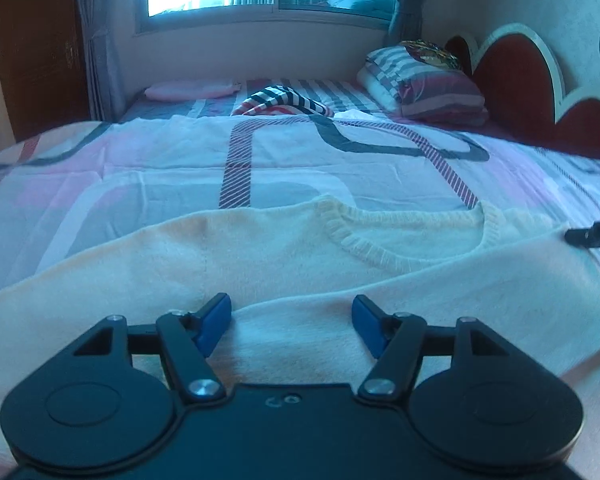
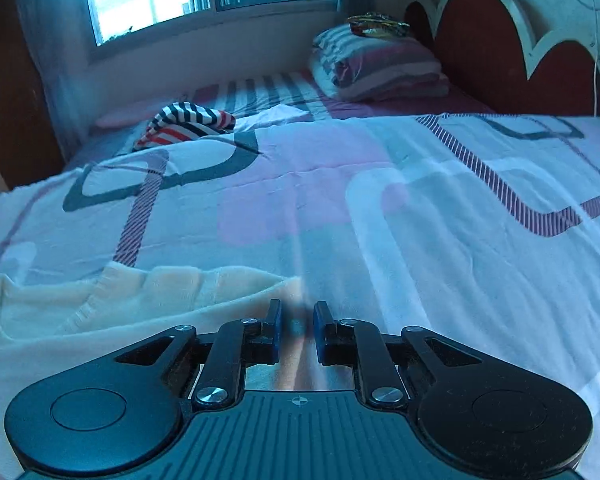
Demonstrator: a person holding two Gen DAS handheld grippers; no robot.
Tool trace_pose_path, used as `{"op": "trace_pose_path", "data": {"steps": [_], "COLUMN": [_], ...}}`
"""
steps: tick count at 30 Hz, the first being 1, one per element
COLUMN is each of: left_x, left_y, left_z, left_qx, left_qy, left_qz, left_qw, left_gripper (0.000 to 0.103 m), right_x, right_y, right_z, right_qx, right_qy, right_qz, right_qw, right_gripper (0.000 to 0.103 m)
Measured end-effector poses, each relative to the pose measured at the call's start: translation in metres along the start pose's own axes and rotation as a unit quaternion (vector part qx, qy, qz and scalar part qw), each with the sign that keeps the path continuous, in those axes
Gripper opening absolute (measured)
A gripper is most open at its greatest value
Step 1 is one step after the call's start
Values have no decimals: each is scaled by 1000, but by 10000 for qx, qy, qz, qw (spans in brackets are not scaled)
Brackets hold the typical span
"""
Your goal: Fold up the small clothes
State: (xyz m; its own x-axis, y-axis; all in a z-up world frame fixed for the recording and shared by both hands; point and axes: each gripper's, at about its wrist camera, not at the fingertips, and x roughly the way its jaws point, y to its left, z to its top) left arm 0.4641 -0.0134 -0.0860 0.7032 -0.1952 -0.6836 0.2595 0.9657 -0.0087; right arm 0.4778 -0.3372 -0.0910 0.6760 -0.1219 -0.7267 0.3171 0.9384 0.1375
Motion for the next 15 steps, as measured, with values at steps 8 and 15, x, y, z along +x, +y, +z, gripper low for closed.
{"op": "trace_pose_path", "data": {"steps": [8, 15], "left_x": [-51, -54], "left_y": [-7, -10], "left_z": [-17, -38], "left_qx": [-355, -378], "left_qy": [-287, -24], "left_qz": [-95, -136], "left_qw": [9989, 9992], "left_gripper": [66, 70], "right_x": [-79, -102], "right_y": [18, 43], "right_z": [-38, -94], "right_qx": [-463, -916], "right_qy": [-267, -72], "right_qz": [318, 20], "right_qw": [9981, 9958], "right_gripper": [14, 14]}}
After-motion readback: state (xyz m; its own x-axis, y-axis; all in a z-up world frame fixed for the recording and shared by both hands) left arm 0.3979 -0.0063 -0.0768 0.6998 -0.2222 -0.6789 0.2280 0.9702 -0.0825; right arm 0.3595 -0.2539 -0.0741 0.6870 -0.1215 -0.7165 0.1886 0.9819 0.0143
